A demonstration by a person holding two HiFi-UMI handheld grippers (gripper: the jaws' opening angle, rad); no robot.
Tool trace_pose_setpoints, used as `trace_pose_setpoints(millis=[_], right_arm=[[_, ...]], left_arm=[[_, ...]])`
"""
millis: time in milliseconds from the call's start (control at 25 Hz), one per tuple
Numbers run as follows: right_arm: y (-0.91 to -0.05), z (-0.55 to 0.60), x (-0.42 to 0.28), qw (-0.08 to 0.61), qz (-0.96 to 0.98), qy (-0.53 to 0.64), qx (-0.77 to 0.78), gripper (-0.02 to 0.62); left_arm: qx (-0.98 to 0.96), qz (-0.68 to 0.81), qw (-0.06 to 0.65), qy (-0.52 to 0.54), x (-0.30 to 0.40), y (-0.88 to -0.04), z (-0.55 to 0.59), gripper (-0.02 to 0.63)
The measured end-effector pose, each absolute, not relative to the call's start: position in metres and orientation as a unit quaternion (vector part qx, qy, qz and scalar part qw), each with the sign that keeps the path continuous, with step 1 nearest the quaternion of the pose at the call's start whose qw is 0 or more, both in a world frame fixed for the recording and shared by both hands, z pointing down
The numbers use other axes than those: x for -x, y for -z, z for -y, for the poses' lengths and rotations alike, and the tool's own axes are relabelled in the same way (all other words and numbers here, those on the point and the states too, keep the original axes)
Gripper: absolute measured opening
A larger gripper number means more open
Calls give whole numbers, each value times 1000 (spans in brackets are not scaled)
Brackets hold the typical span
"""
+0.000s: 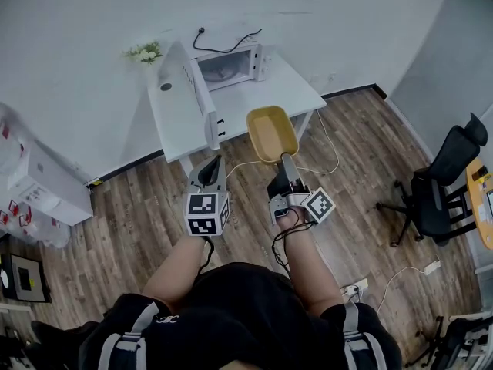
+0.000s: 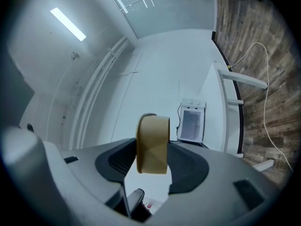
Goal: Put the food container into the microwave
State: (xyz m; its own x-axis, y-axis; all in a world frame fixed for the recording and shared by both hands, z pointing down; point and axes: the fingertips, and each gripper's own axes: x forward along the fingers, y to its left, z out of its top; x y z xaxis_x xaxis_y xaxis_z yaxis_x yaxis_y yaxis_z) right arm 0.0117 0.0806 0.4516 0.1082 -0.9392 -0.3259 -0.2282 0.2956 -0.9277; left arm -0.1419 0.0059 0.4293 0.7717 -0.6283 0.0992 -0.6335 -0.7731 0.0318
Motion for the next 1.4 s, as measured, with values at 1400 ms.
trace_pose_setpoints(millis=[1400], right_arm=[[-461, 173, -207, 529, -629, 372, 431, 209]], left_arm=[[-920, 387, 39, -50, -68, -442, 210, 12]])
